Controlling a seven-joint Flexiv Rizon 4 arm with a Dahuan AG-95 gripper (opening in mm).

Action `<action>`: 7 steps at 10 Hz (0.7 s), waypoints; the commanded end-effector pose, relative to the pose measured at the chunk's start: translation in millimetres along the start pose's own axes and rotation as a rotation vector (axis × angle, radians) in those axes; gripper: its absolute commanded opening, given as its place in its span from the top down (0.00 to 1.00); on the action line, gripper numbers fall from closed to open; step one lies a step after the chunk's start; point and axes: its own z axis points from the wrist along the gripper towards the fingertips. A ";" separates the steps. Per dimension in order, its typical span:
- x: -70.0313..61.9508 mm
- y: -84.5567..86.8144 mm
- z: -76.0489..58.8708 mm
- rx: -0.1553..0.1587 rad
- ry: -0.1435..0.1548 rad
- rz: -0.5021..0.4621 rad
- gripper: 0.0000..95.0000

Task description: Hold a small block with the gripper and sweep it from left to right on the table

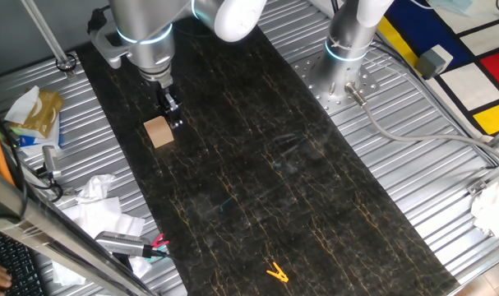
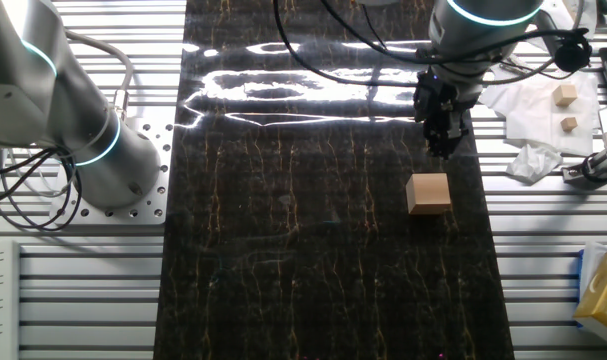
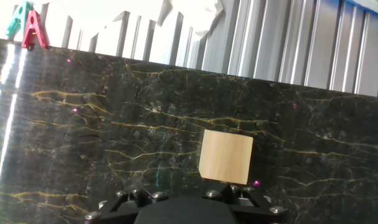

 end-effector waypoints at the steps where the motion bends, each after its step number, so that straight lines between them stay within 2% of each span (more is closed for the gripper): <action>1: -2.2 -2.2 0.3 0.000 0.003 -0.004 0.40; 7: -11.1 -12.0 4.3 0.000 0.004 -0.012 0.40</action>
